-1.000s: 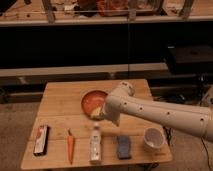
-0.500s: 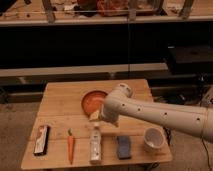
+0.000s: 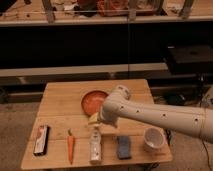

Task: Place the bottle in the ceramic bowl

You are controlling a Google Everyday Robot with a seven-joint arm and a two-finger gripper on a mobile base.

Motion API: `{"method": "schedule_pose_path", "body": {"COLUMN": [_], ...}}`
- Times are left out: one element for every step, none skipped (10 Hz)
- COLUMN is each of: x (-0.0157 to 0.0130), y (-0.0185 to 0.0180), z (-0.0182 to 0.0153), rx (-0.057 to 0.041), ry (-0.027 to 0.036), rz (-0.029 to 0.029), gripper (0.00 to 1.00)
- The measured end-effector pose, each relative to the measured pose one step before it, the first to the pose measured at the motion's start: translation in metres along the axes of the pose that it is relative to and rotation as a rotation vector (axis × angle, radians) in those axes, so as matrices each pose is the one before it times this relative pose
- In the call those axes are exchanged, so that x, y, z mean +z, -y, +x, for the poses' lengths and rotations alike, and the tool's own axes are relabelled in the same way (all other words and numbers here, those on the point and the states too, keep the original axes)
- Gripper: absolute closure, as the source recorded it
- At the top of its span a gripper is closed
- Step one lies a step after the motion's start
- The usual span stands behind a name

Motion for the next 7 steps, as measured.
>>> {"method": "schedule_pose_path", "body": {"x": [0.00075, 0.00116, 0.00091, 0.00060, 0.00012, 0.00058, 0.00026], "y": [0.00074, 0.00118, 0.00098, 0.00058, 0.00029, 0.00033, 0.00022], "z": [-0.00181, -0.00189, -0.00234, -0.00180, -0.00153, -0.00251, -0.00156], "rx": [-0.00595, -0.01154, -0.01033, -0.00875, -0.00808, -0.00956, -0.00656], "ry": [0.00016, -0.00046, 0.00109, -0.00086, -0.00235, -0.00078, -0.00026], "rz": [-0.00002, -0.00083, 0.00122, 0.00060, 0.00003, 0.00112, 0.00179], "gripper": [0.20, 0.20, 0.20, 0.20, 0.20, 0.20, 0.20]}}
